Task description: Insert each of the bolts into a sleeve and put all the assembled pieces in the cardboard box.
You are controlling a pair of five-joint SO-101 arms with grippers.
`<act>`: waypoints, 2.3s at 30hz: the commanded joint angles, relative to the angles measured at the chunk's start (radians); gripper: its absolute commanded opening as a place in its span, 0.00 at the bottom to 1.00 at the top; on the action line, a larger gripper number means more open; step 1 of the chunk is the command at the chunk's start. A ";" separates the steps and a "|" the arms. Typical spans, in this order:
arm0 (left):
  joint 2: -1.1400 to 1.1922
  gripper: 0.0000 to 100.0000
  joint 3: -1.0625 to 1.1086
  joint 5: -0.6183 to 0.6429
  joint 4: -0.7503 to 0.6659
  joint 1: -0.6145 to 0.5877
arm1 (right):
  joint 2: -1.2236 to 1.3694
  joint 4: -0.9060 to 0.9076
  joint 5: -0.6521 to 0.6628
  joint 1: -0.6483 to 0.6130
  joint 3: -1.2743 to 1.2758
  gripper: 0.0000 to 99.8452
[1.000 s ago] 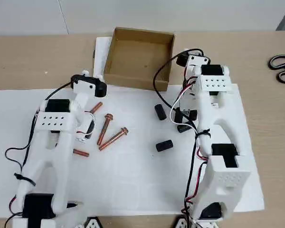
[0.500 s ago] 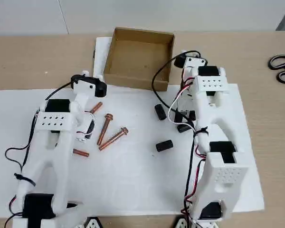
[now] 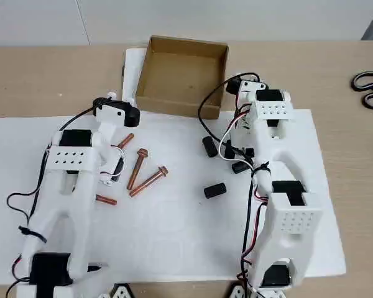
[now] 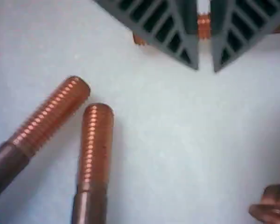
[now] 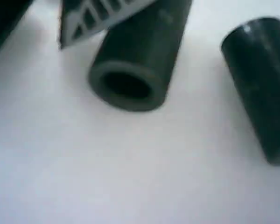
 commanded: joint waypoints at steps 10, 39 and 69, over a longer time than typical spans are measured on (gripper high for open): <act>-0.005 0.01 -0.001 0.011 -0.008 0.000 | 0.002 -0.031 0.002 0.042 -0.031 0.11; 0.060 0.06 -0.269 0.137 0.215 0.080 | -0.219 0.196 0.000 0.180 -0.052 0.01; 0.509 0.10 -0.576 0.238 0.106 0.172 | -0.234 0.213 0.038 0.239 -0.051 0.01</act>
